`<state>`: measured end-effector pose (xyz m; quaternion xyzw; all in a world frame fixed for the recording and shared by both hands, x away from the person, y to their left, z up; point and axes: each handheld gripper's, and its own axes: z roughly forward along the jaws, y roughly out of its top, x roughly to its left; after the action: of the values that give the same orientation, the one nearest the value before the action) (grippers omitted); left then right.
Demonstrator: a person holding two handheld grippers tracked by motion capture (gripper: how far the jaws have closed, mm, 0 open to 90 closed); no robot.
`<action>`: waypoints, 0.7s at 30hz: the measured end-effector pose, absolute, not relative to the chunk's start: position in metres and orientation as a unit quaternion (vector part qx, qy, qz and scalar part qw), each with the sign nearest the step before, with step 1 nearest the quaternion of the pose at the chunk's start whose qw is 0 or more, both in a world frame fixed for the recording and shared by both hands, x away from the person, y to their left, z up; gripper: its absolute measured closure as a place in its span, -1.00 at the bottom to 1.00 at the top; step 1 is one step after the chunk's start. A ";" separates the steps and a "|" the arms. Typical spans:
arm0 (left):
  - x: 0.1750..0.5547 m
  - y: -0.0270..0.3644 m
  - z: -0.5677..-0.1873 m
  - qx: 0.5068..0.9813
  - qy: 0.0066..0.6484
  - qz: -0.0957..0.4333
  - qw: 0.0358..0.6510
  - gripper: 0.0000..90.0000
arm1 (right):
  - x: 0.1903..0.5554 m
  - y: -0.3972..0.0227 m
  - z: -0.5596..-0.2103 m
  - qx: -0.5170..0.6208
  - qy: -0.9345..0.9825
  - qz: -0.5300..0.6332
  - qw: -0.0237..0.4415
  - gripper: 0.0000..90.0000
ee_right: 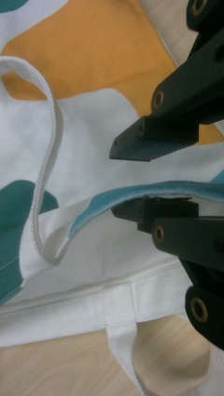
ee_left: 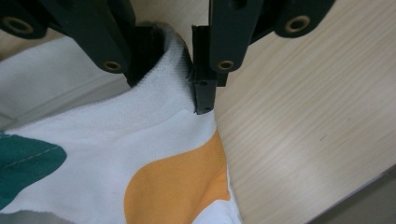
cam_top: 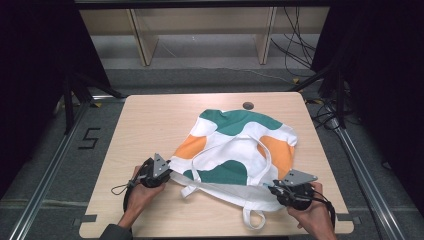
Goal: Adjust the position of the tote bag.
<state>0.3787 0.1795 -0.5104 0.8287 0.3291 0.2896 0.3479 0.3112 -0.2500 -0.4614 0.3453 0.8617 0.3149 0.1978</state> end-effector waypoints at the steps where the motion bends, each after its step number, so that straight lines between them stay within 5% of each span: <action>1: 0.377 0.181 -0.509 0.836 0.319 0.291 0.338 0.71 | 0.310 -0.247 -0.464 0.337 0.868 0.298 0.210 0.62; 7: 0.341 0.178 -0.502 0.857 0.285 0.258 0.343 0.73 | 0.317 -0.254 -0.471 0.317 0.881 0.259 0.238 0.88; 21: 0.290 0.170 -0.495 0.870 0.271 0.228 0.343 0.69 | 0.331 -0.270 -0.473 0.346 0.860 0.296 0.231 0.76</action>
<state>0.2904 0.1701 -0.4949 0.8700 0.2713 0.2279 0.3429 0.3311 -0.2699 -0.4734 0.3462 0.8600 0.2956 0.2305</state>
